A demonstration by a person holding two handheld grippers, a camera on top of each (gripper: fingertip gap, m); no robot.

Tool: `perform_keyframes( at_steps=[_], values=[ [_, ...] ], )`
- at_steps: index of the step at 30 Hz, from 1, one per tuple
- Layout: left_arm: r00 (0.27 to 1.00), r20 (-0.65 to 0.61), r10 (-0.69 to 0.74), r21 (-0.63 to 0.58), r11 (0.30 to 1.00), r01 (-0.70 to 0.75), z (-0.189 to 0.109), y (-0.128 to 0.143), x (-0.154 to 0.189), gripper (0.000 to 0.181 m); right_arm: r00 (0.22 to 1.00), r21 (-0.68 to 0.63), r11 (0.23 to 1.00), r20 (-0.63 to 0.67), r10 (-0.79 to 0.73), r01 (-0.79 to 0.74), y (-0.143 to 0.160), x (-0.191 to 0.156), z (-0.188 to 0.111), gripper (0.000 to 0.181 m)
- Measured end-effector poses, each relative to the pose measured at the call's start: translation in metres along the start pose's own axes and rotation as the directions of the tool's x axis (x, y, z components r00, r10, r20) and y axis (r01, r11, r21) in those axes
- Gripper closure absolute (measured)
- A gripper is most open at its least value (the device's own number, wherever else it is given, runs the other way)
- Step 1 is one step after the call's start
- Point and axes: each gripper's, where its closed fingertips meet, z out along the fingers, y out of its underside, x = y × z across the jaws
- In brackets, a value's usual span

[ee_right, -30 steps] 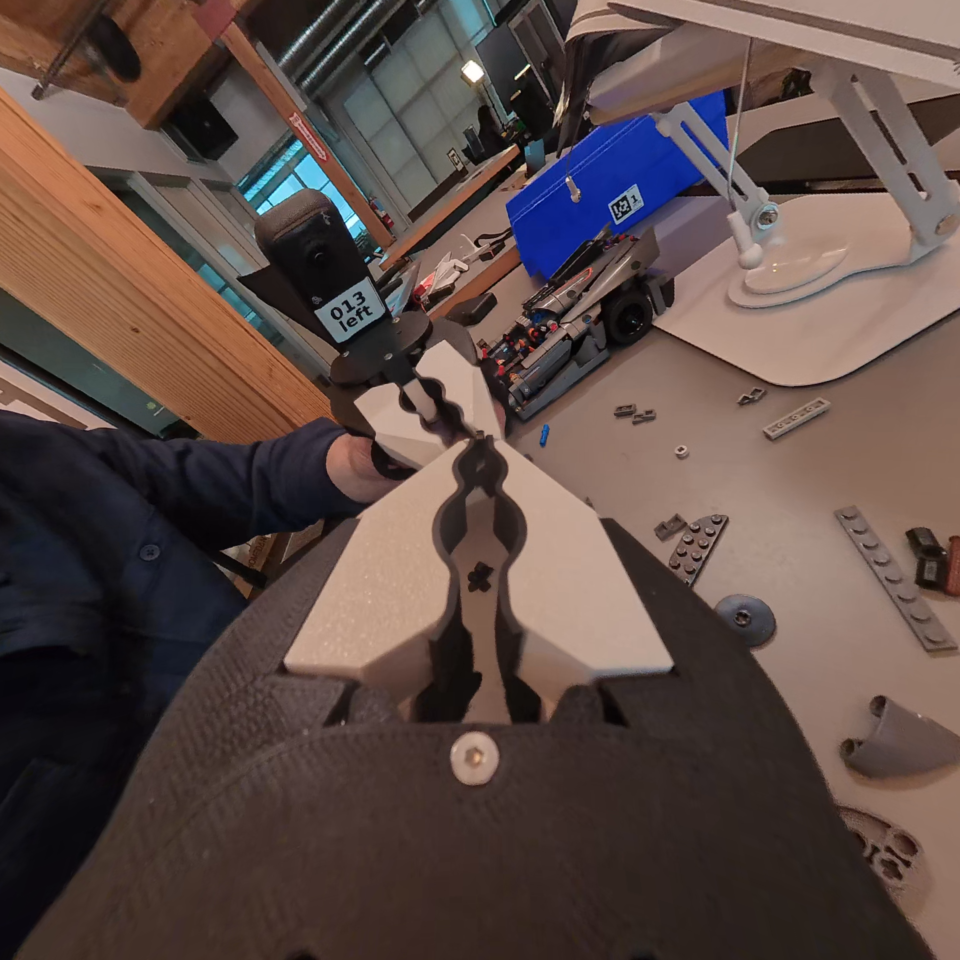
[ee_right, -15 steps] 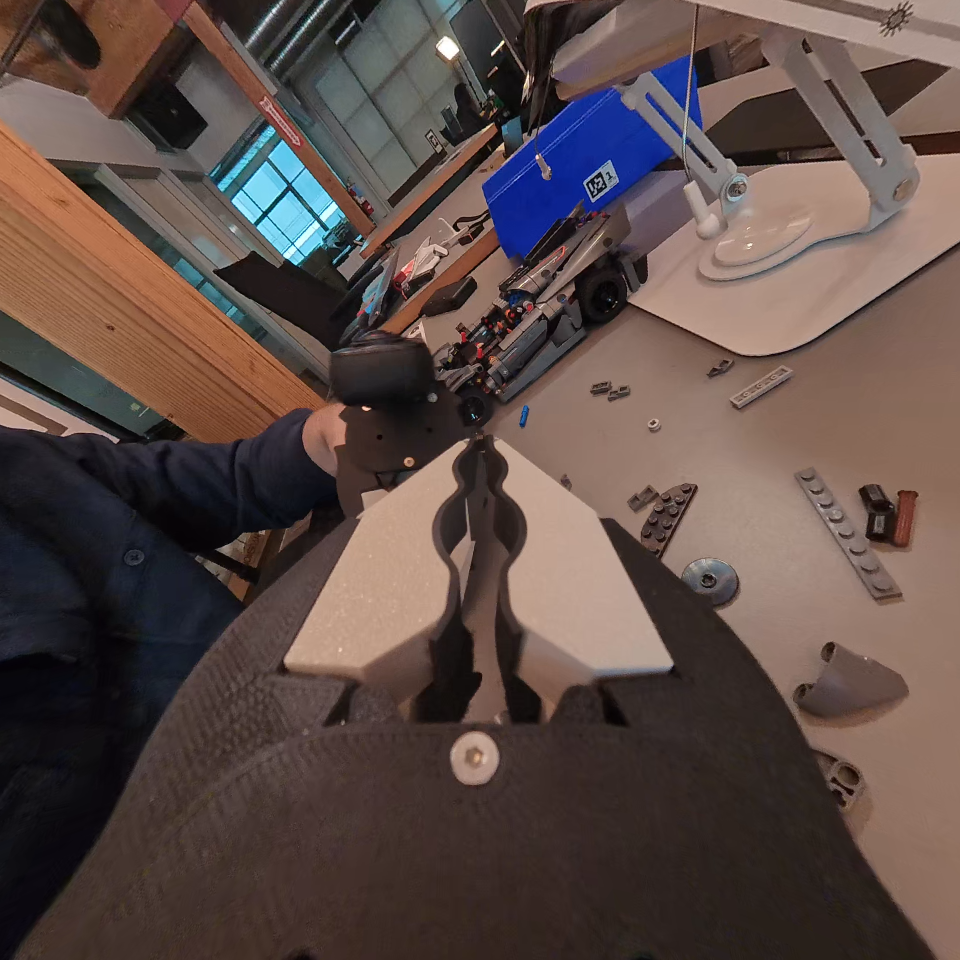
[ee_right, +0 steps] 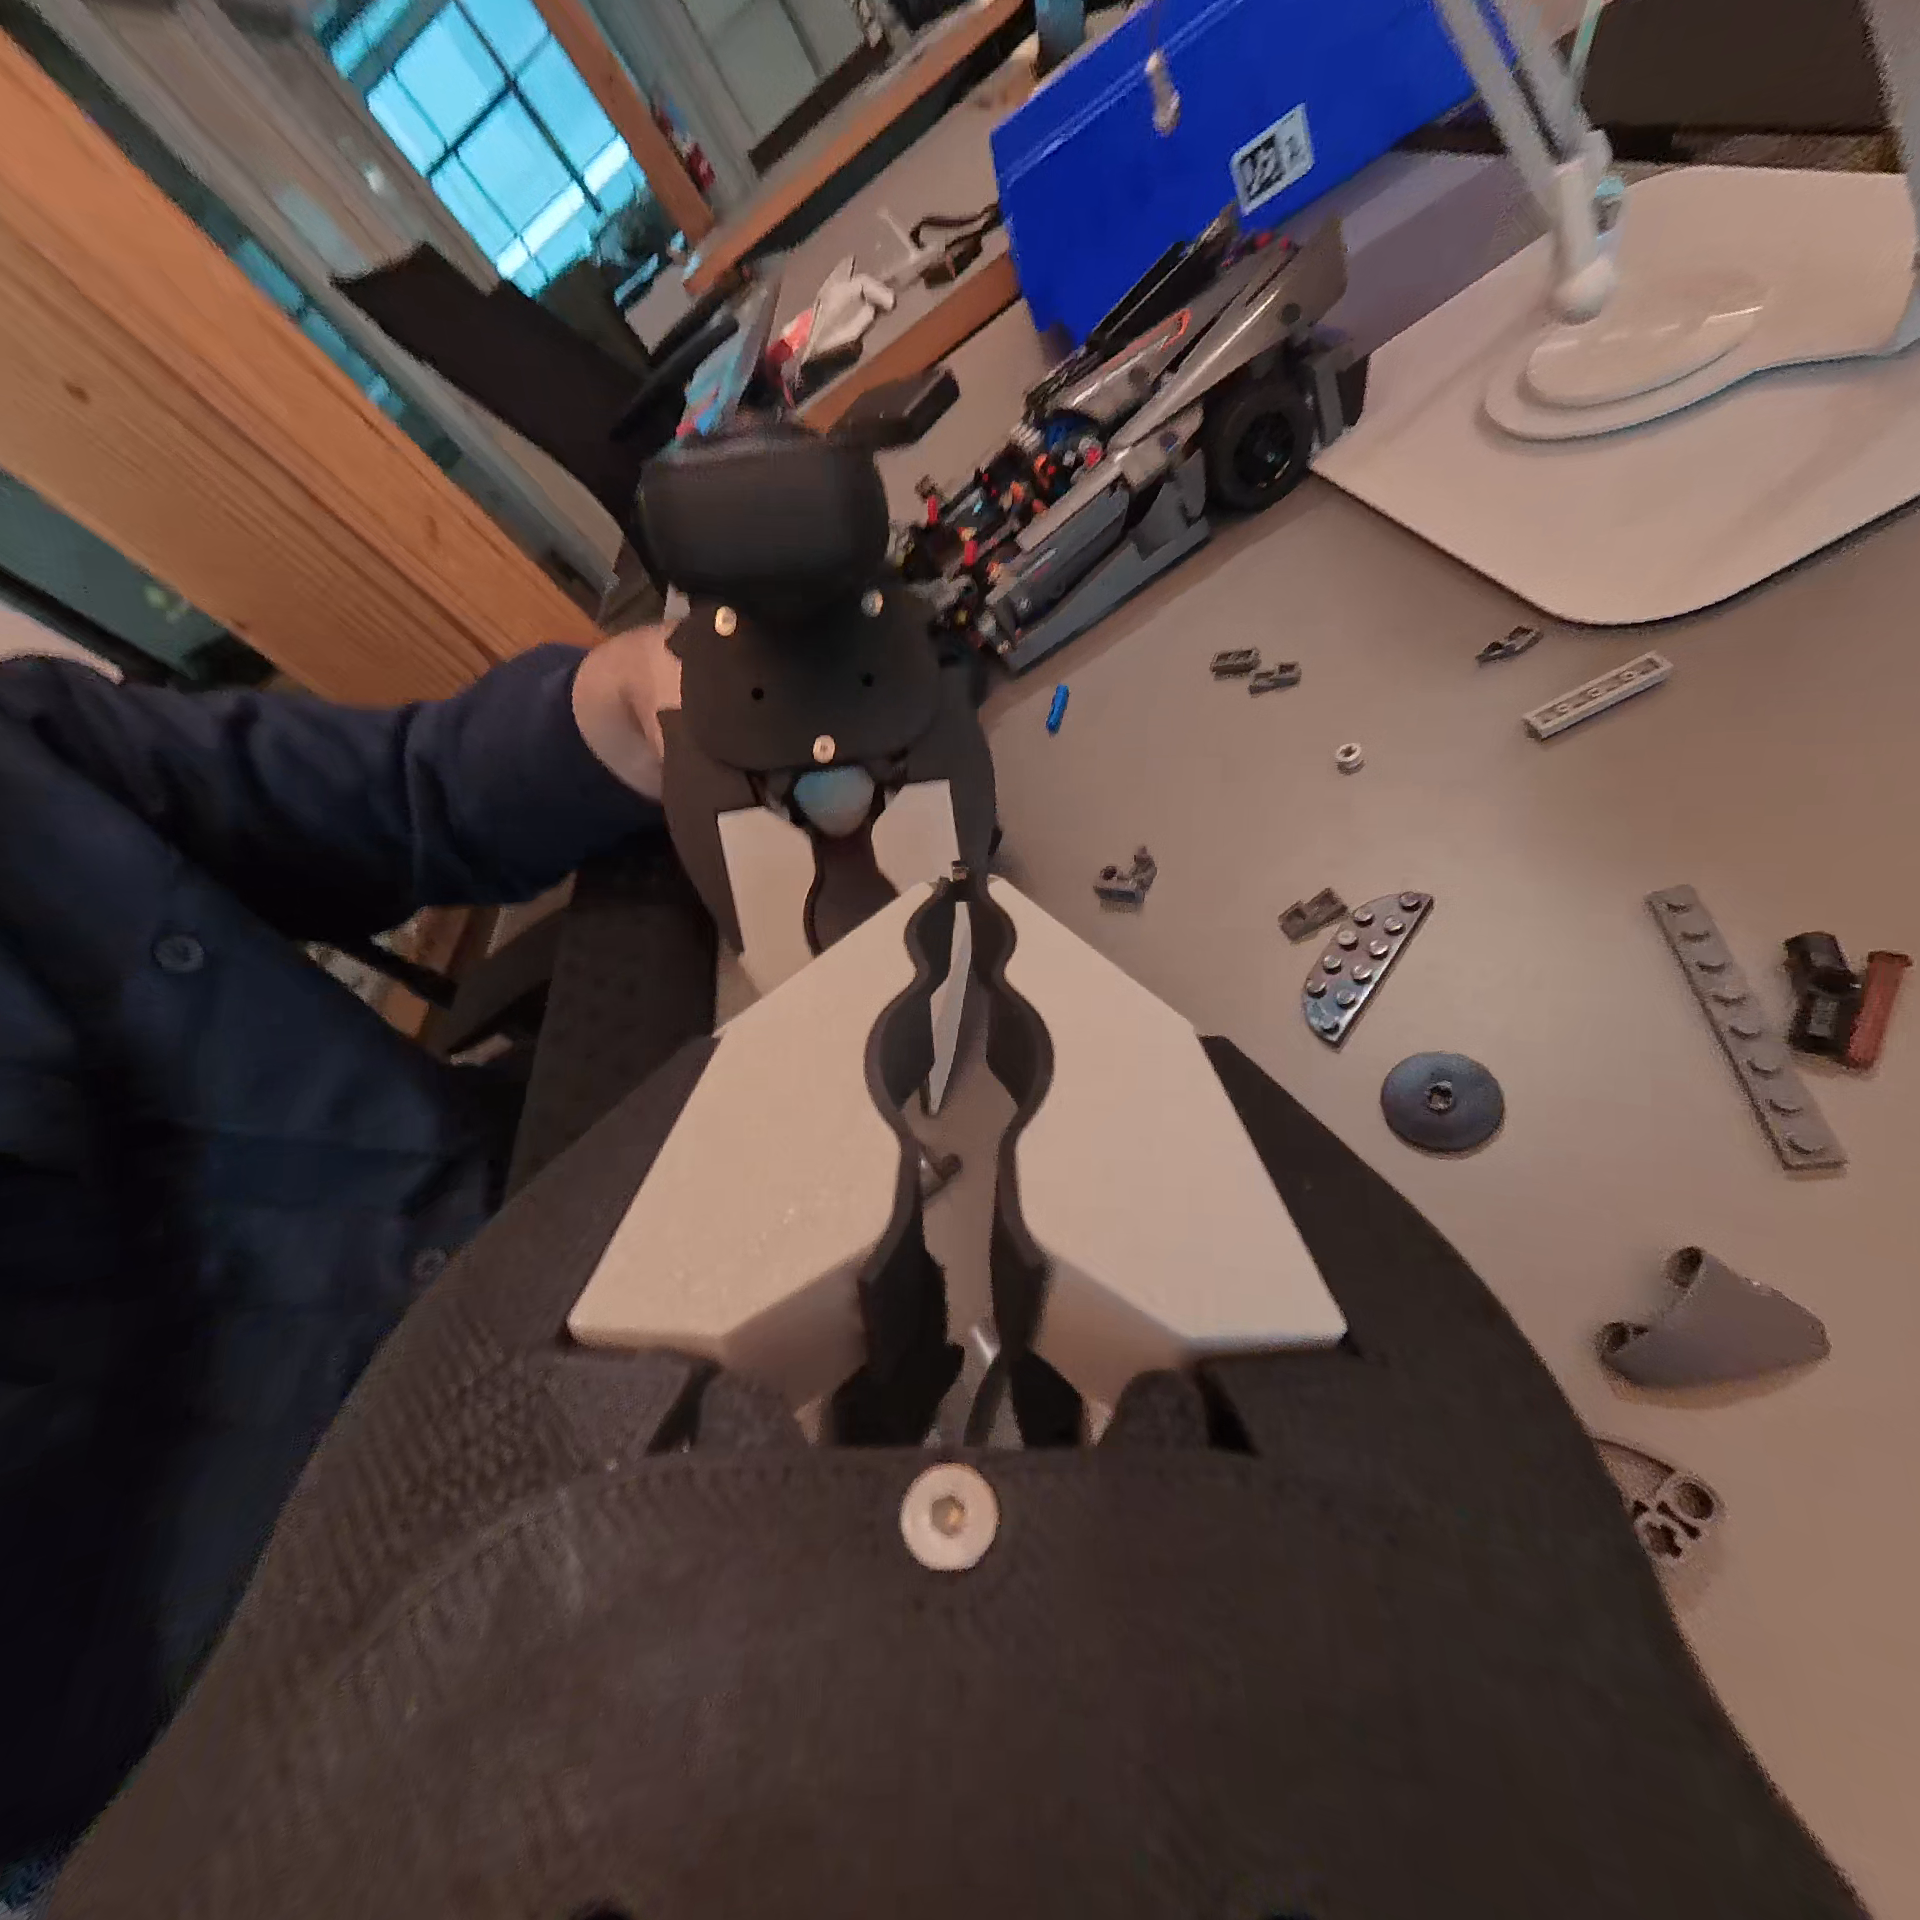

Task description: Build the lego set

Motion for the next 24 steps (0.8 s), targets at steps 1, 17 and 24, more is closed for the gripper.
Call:
perform_keyframes(
  at_steps=[1, 17, 24],
  values=[
    [1.0, 0.012, 0.015, 0.002, 1.0, -0.015, -0.002, 0.002, -0.001, 0.164, 1.0, -0.029, 0.999, -0.003, -0.024, 0.024, 0.006, -0.003, 0.001, 0.181],
    [0.974, 0.102, 0.2, -0.033, 0.98, -0.197, 0.006, 0.002, 0.006, 0.161, 0.833, -0.457, 0.724, 0.07, -0.55, 0.516, 0.105, -0.042, 0.026, 0.181],
    [0.968, 0.106, 0.225, -0.023, 0.974, -0.224, 0.011, -0.001, 0.01, 0.161, 0.782, -0.532, 0.641, 0.069, -0.619, 0.553, 0.122, -0.039, 0.028, 0.181]
  ],
)
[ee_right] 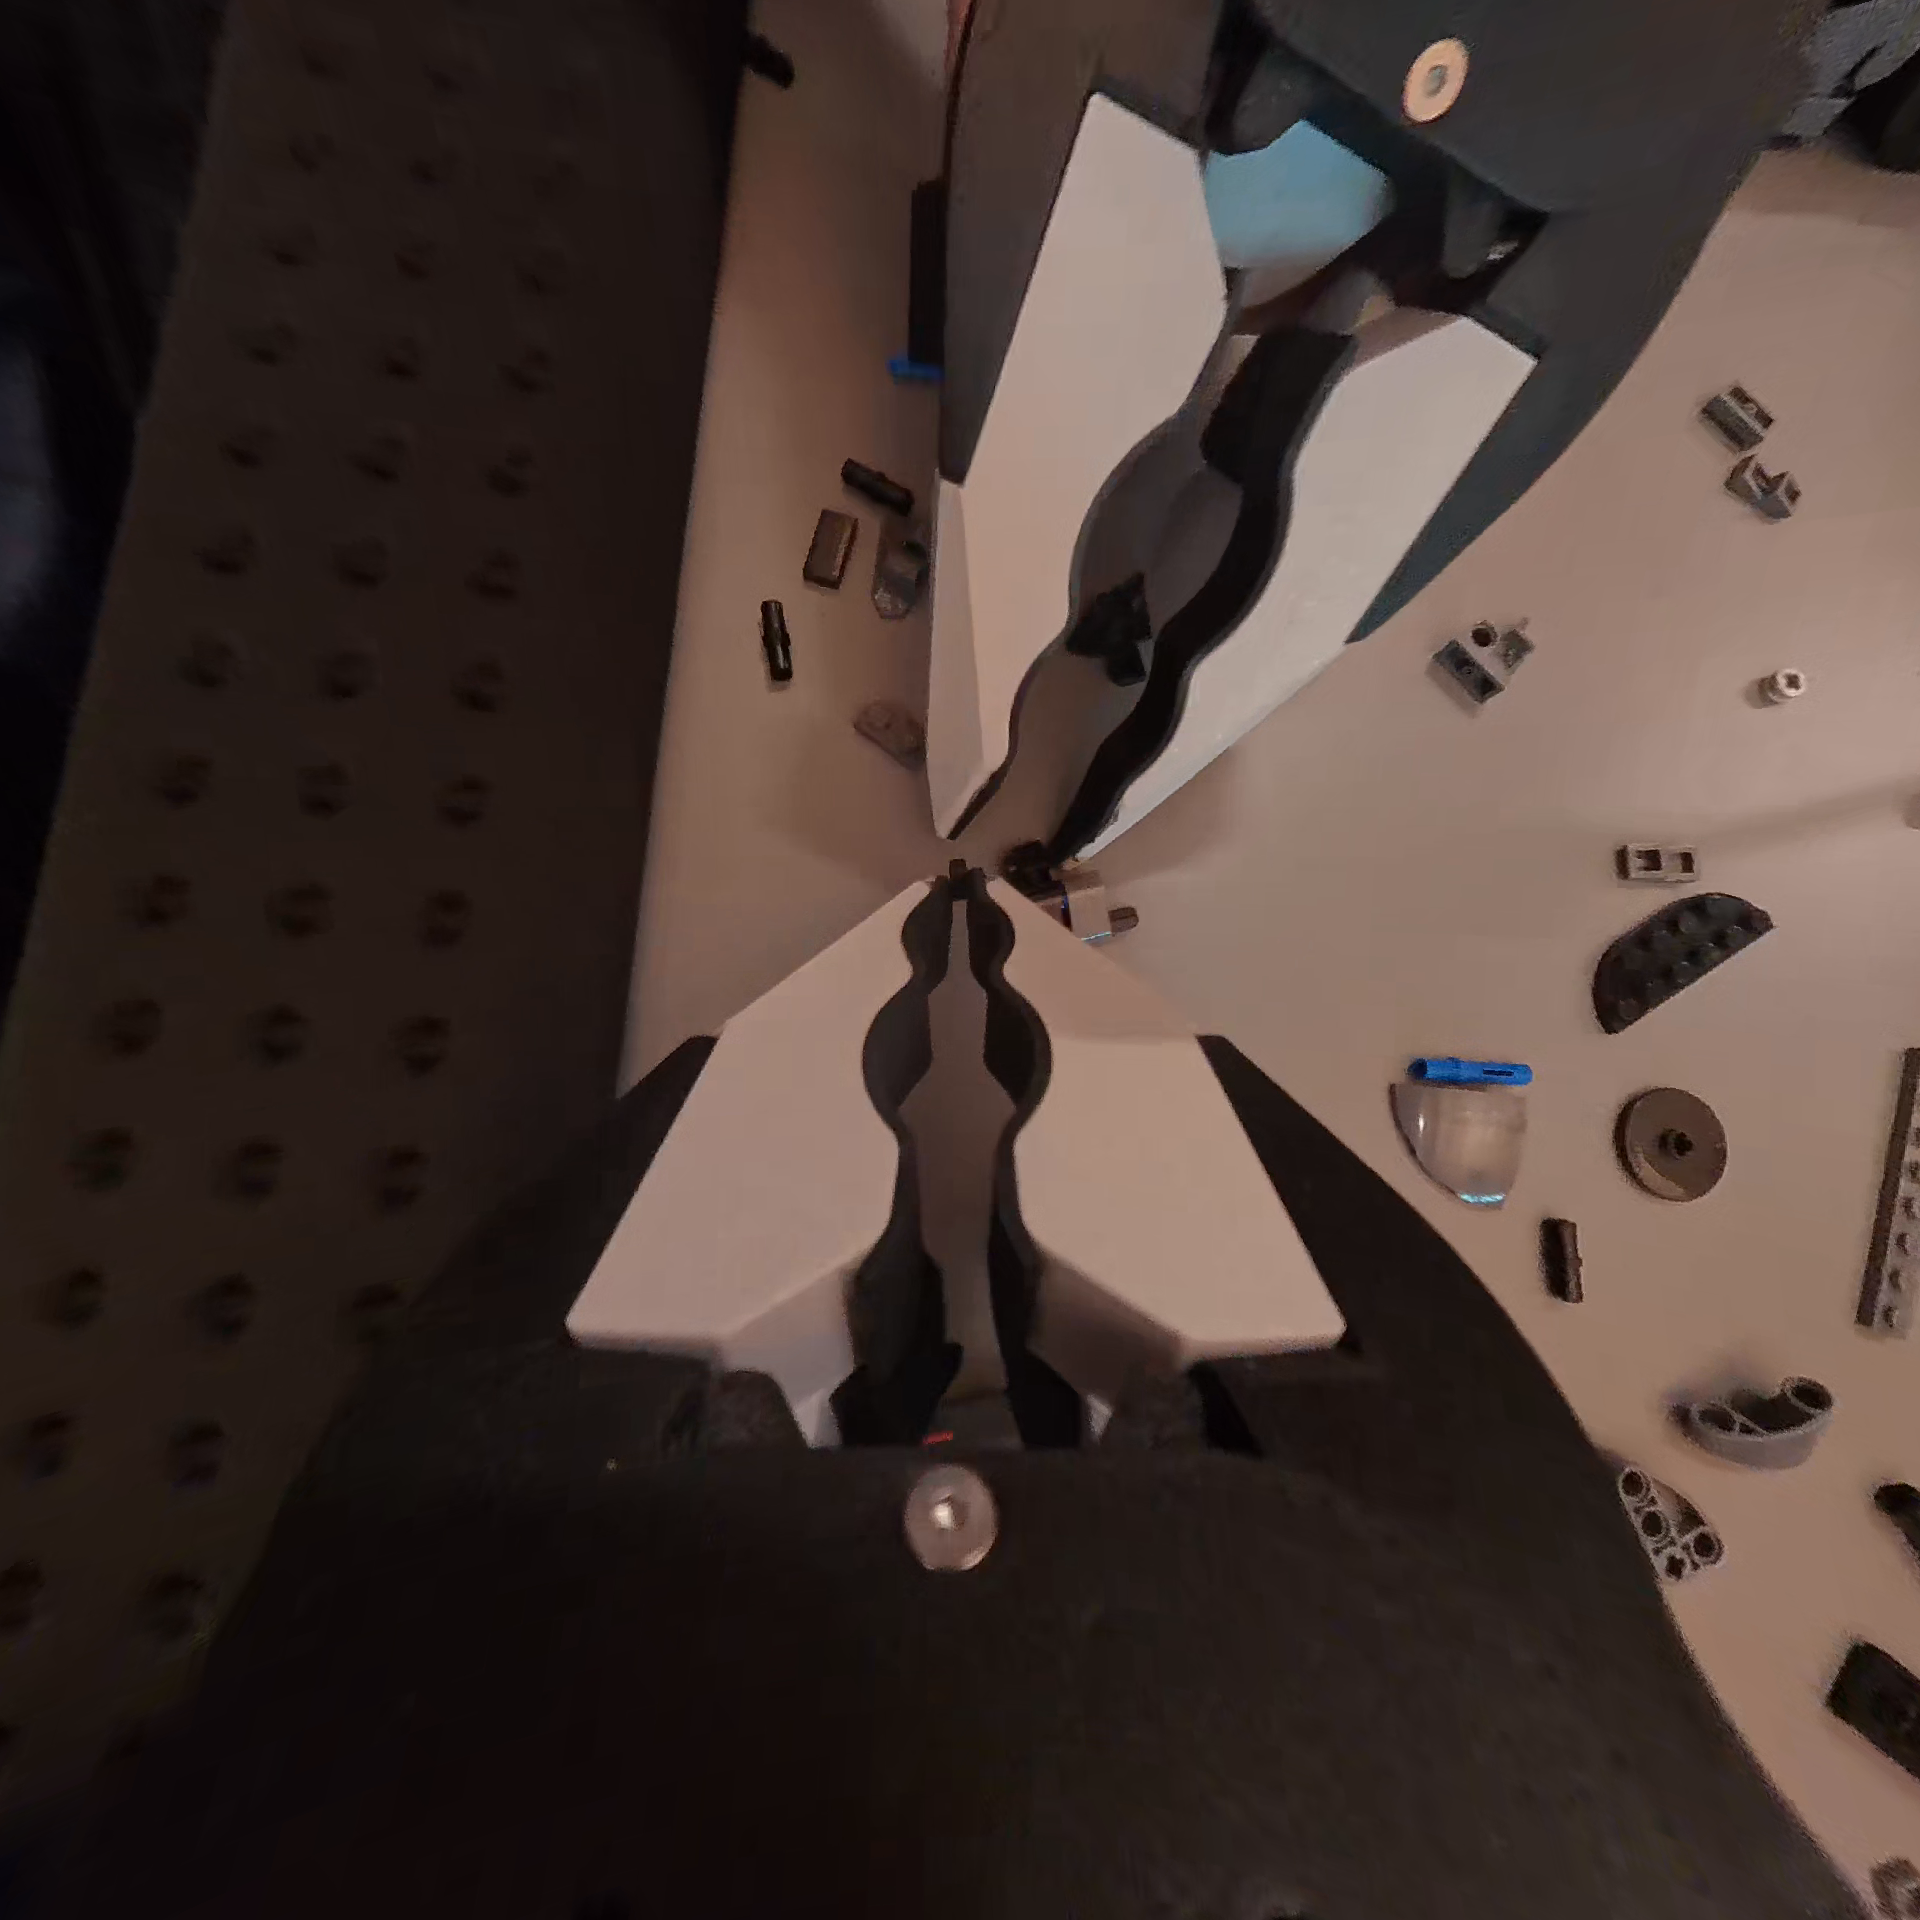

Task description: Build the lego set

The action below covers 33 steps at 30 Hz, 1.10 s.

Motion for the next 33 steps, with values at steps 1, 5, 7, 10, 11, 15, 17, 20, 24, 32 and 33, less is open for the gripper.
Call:
perform_keyframes(
  at_steps=[1, 5, 7, 10, 11, 15, 17, 20, 24, 32, 33],
  values=[
    [1.0, 0.0, 0.0, -0.001, 1.0, 0.0, 0.0, 0.0, 0.0, 0.161, 1.0, -0.015, 1.0, -0.005, -0.008, 0.008, 0.002, -0.001, 0.002, 0.181],
    [1.0, 0.008, 0.009, -0.005, 1.0, -0.009, 0.001, -0.001, 0.001, 0.162, 0.998, -0.076, 0.996, -0.04, -0.04, 0.037, 0.009, 0.0, 0.007, 0.181],
    [1.0, 0.013, 0.011, -0.007, 1.0, -0.011, 0.002, -0.001, 0.0, 0.163, 0.998, -0.077, 0.996, -0.043, -0.05, 0.047, 0.008, -0.001, 0.008, 0.181],
    [1.0, 0.01, 0.005, -0.001, 1.0, -0.005, 0.002, -0.001, 0.0, 0.166, 0.997, -0.084, 0.995, -0.059, -0.054, 0.049, 0.009, 0.0, 0.008, 0.181],
    [1.0, 0.006, 0.003, 0.002, 1.0, -0.003, 0.002, -0.001, 0.0, 0.166, 0.997, -0.082, 0.995, -0.06, -0.055, 0.05, 0.008, 0.0, 0.007, 0.181],
    [1.0, 0.001, 0.003, 0.005, 1.0, -0.003, 0.003, -0.002, 0.0, 0.167, 0.991, -0.077, 0.994, -0.106, -0.08, 0.072, 0.004, 0.004, 0.004, 0.181],
    [1.0, -0.001, 0.002, 0.007, 1.0, -0.002, 0.003, -0.002, 0.0, 0.168, 0.99, -0.09, 0.993, -0.111, -0.091, 0.082, 0.006, 0.003, 0.006, 0.181],
    [1.0, -0.001, 0.003, 0.007, 1.0, -0.003, 0.003, -0.002, 0.0, 0.168, 0.987, -0.099, 0.991, -0.119, -0.105, 0.093, 0.006, 0.003, 0.006, 0.18],
    [1.0, -0.006, 0.003, 0.009, 1.0, -0.003, 0.003, -0.002, 0.0, 0.169, 0.986, -0.081, 0.992, -0.133, -0.103, 0.093, 0.003, 0.004, 0.003, 0.177],
    [1.0, -0.008, 0.002, 0.009, 1.0, -0.002, 0.004, -0.002, 0.0, 0.169, 0.989, -0.042, 0.996, -0.125, -0.084, 0.08, 0.001, 0.003, -0.002, 0.174],
    [1.0, -0.008, 0.002, 0.008, 1.0, -0.002, 0.004, -0.002, 0.0, 0.169, 0.99, -0.027, 0.997, -0.122, -0.071, 0.068, 0.0, 0.003, -0.004, 0.173]
  ],
)
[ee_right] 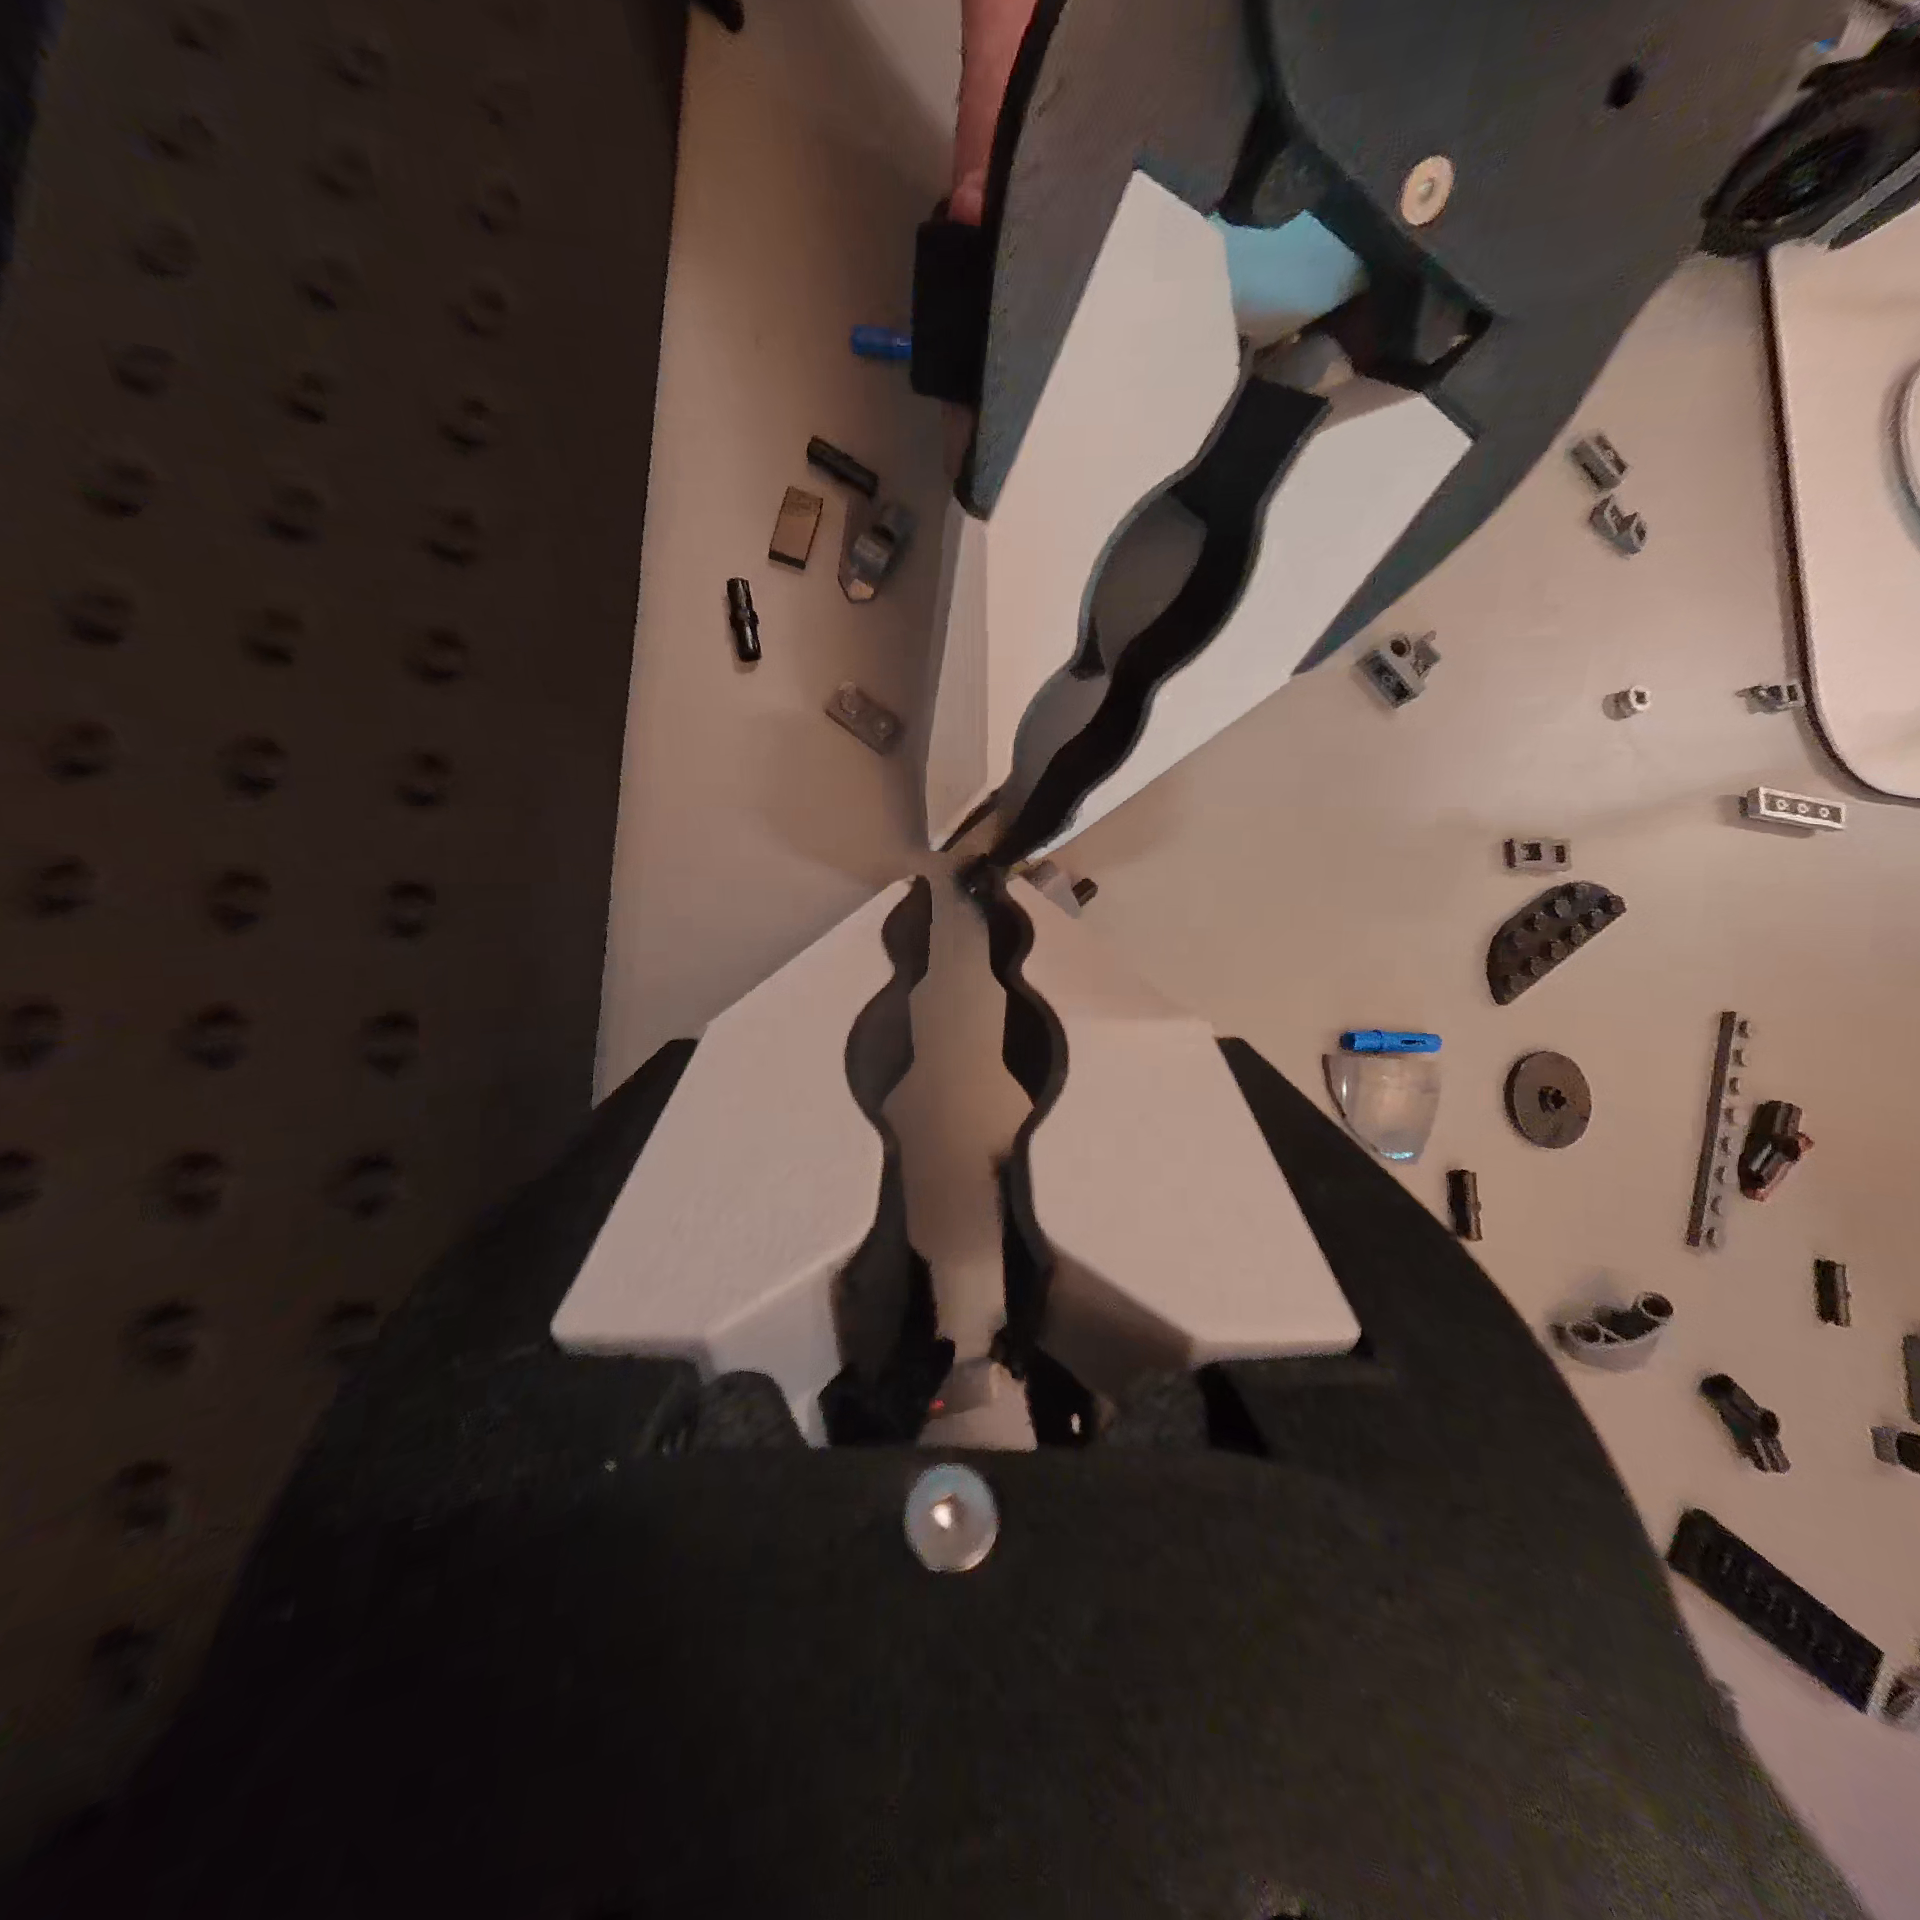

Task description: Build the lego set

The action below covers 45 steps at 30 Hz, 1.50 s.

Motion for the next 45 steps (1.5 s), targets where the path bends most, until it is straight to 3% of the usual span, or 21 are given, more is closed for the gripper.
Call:
perform_keyframes(
  at_steps=[6, 13, 25, 31, 35, 37, 40, 45],
  values=[
    [1.0, 0.003, 0.004, -0.003, 1.0, -0.004, 0.0, 0.0, 0.0, 0.169, 0.997, -0.002, 0.997, -0.004, 0.074, -0.074, 0.01, 0.009, -0.002, 0.172],
    [1.0, 0.012, 0.008, -0.006, 1.0, -0.008, 0.0, -0.001, -0.002, 0.169, 0.976, 0.01, 0.976, 0.016, 0.216, -0.216, 0.016, 0.025, -0.001, 0.159],
    [0.997, 0.054, 0.062, -0.009, 0.998, -0.062, 0.005, -0.005, -0.003, 0.173, 0.975, 0.004, 0.978, 0.07, 0.21, -0.21, 0.015, 0.014, 0.002, 0.176],
    [0.993, 0.072, 0.096, -0.02, 0.995, -0.095, 0.006, -0.005, -0.003, 0.176, 0.961, 0.04, 0.965, 0.112, 0.252, -0.258, 0.012, 0.019, -0.003, 0.16],
    [0.988, 0.086, 0.125, -0.028, 0.992, -0.123, 0.006, -0.005, -0.004, 0.177, 0.944, -0.034, 0.961, 0.181, 0.275, -0.273, 0.019, 0.016, 0.009, 0.146],
    [0.987, 0.089, 0.137, -0.032, 0.99, -0.134, 0.007, -0.005, -0.003, 0.177, 0.944, -0.039, 0.965, 0.2, 0.261, -0.259, 0.018, 0.014, 0.011, 0.148],
    [0.983, 0.109, 0.149, -0.038, 0.989, -0.146, 0.006, -0.005, -0.006, 0.179, 0.95, -0.055, 0.971, 0.203, 0.239, -0.232, 0.021, 0.017, 0.01, 0.168],
    [0.985, 0.097, 0.141, -0.03, 0.99, -0.138, 0.005, -0.005, -0.006, 0.179, 0.965, -0.034, 0.98, 0.17, 0.199, -0.196, 0.022, 0.019, 0.009, 0.175]
  ],
)
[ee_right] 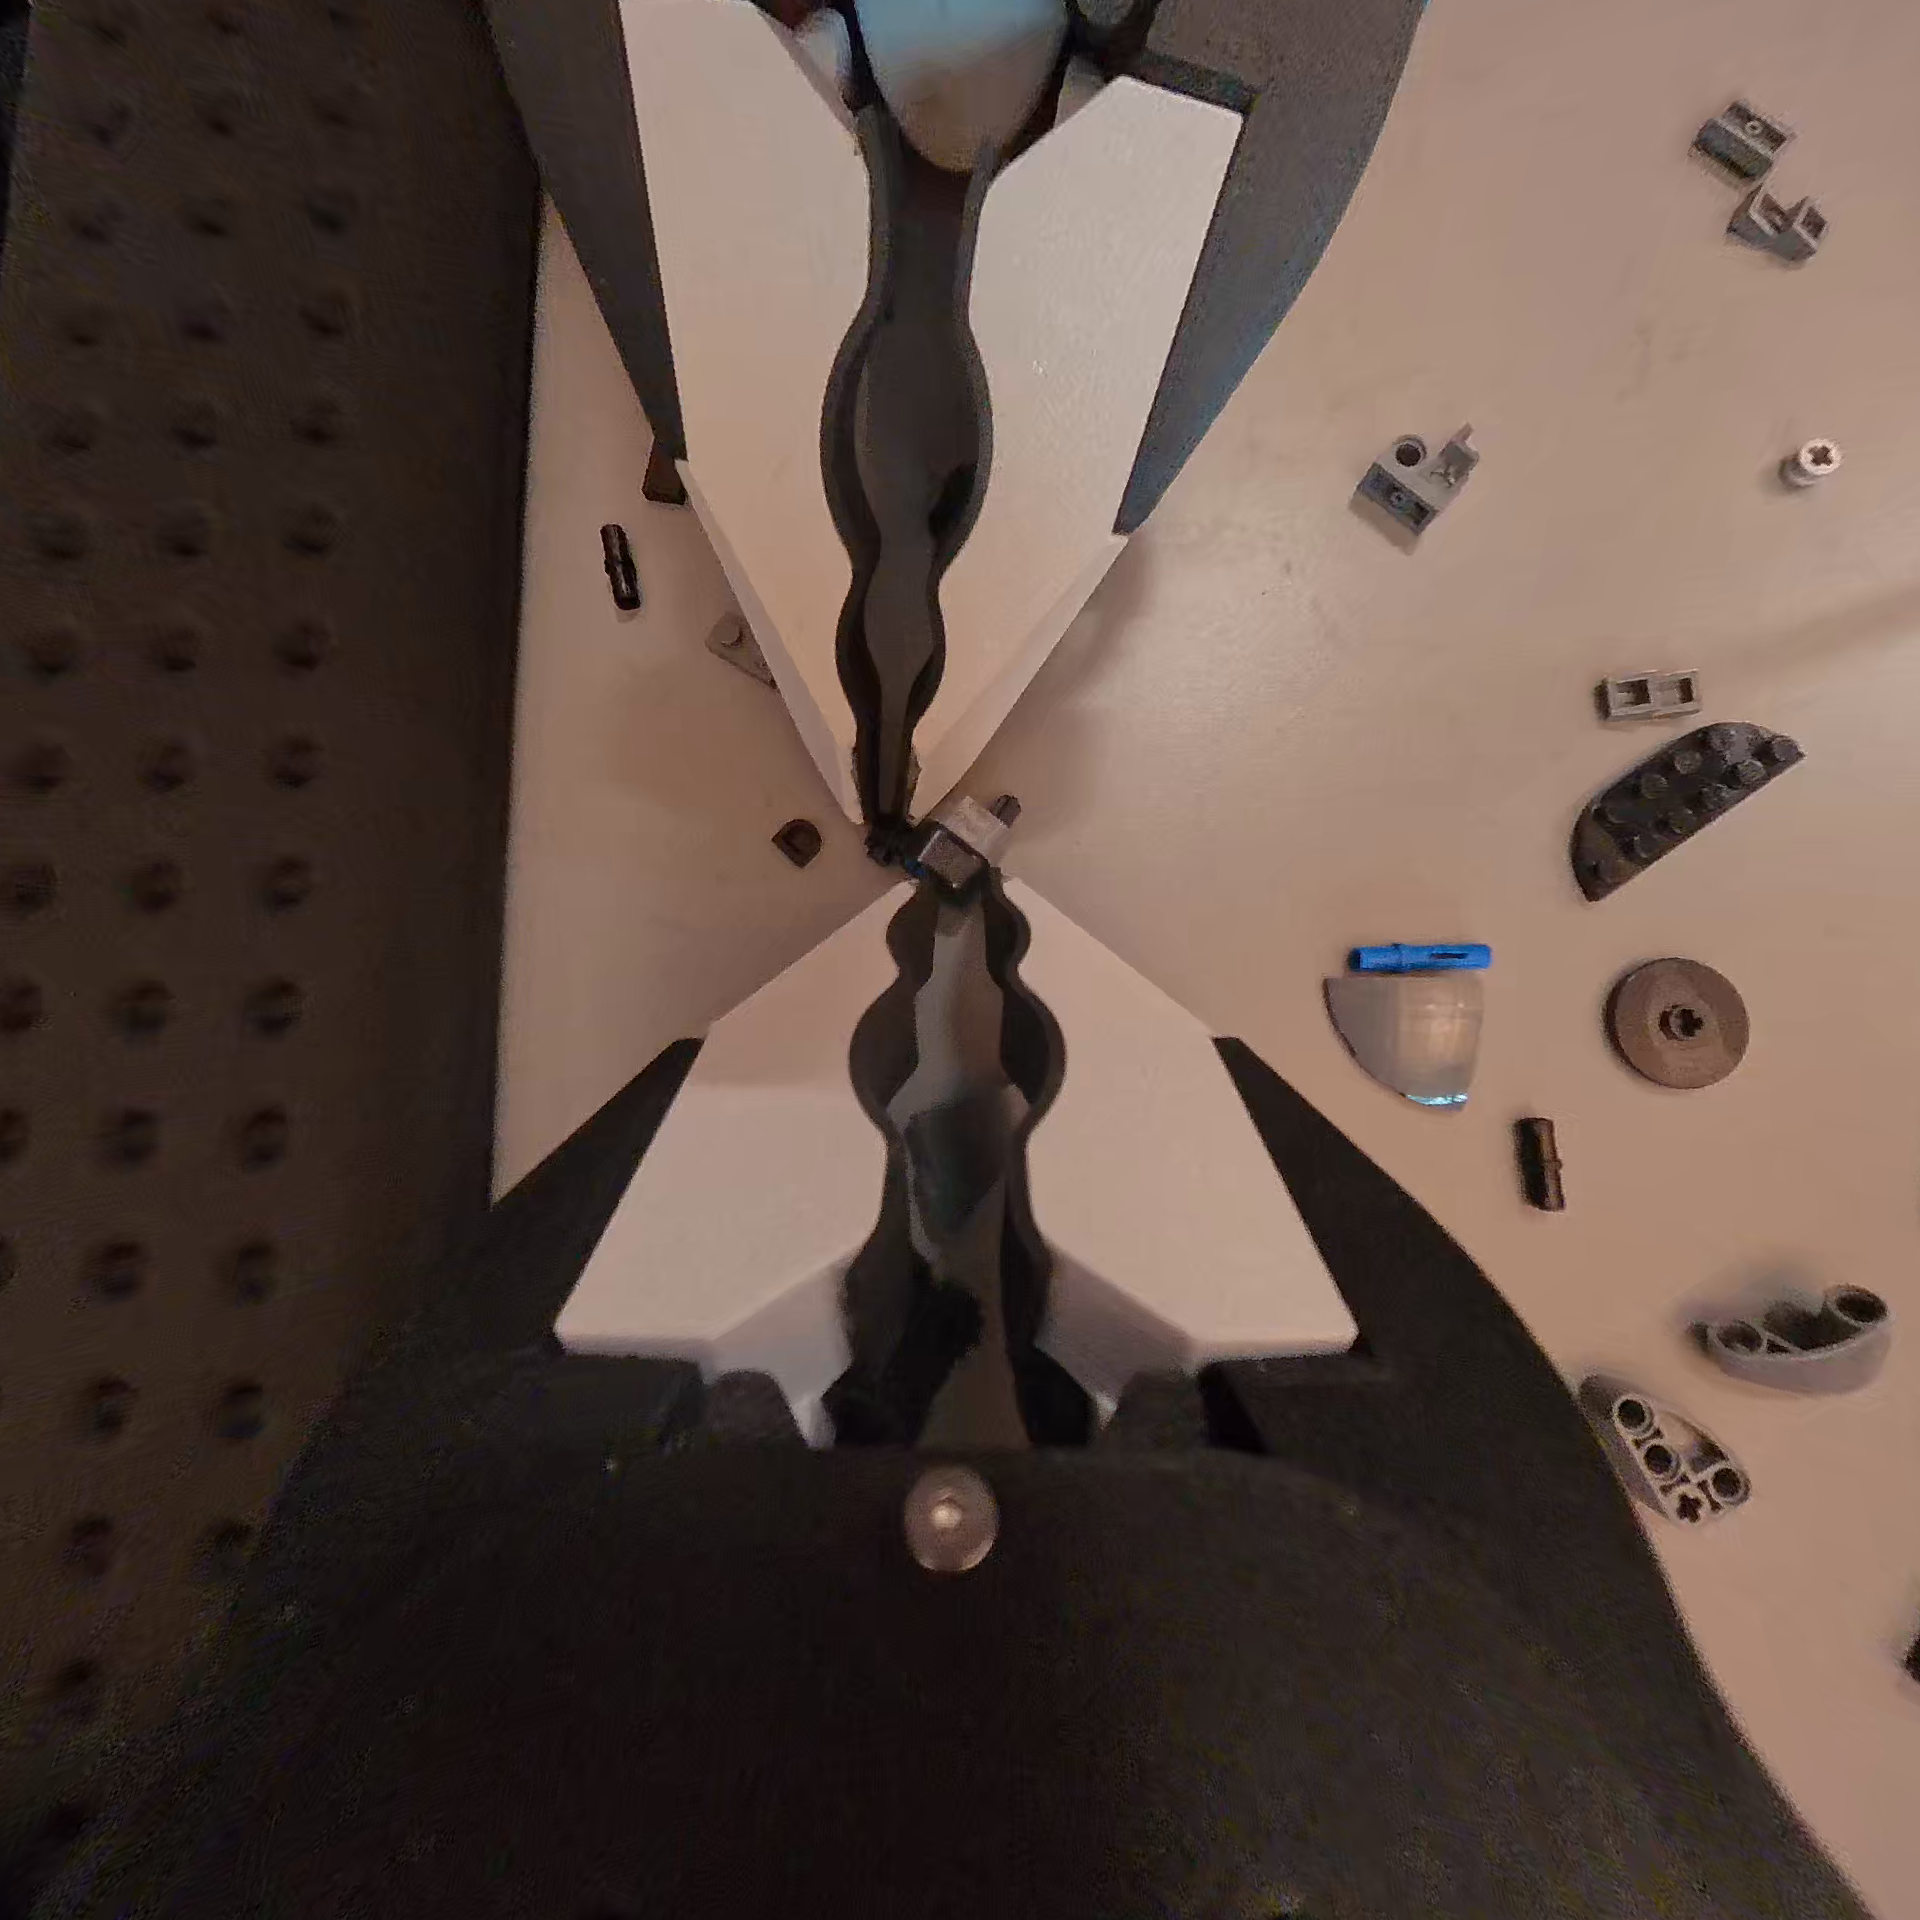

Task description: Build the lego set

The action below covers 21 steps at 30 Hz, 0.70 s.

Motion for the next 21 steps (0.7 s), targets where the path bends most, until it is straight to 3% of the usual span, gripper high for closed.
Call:
perform_keyframes(
  at_steps=[12, 21],
  values=[
    [0.994, 0.001, -0.109, 0.052, 0.993, 0.109, -0.012, 0.001, -0.017, 0.167, 0.999, 0.055, 0.998, -0.046, -0.029, 0.031, -0.006, 0.002, -0.009, 0.177],
    [0.999, 0.034, -0.036, 0.03, 0.999, 0.035, -0.006, -0.001, -0.015, 0.167, 0.998, 0.08, 0.996, -0.051, -0.038, 0.042, -0.01, 0.0, -0.011, 0.177]
  ],
)
